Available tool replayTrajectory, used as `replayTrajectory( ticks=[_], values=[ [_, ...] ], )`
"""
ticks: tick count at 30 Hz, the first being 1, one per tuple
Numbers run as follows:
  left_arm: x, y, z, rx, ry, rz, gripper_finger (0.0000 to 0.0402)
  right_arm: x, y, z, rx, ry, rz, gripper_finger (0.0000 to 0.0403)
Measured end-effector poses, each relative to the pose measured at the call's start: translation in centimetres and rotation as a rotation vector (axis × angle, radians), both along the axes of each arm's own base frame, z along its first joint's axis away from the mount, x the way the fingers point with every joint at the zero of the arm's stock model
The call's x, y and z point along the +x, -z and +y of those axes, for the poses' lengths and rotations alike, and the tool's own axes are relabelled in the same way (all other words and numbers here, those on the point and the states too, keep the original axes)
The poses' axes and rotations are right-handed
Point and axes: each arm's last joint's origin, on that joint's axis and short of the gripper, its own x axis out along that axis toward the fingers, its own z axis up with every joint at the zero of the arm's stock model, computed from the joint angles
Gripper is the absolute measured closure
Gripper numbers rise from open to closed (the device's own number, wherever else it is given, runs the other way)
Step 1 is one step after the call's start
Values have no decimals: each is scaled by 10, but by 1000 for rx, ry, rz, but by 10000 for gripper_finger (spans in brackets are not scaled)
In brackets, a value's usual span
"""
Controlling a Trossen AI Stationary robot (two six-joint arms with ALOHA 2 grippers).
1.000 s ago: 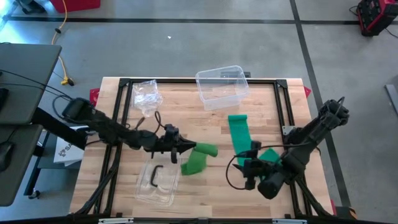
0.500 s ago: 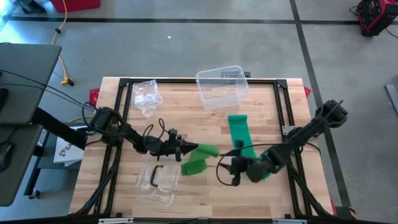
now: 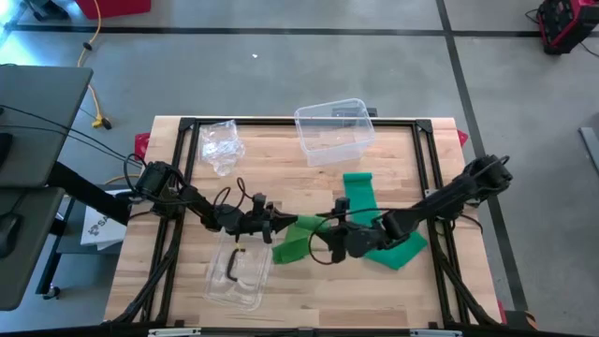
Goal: Roll bandage
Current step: Roll the green bandage
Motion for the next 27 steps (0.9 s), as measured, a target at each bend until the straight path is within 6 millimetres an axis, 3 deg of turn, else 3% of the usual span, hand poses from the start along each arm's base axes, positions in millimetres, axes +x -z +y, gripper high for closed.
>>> replayTrajectory(
  ticks=[8,18,27],
  values=[
    [0,0,0,17,-2,0,397,10,11,-5,15,18,-3,198],
    [8,-11,-15,189,17,-29,397,9,5,-11,21,39,-9,368],
    [7,-16,-18,200,46,-70,395,-6,-27,-15,30,53,-84,371]
  ],
)
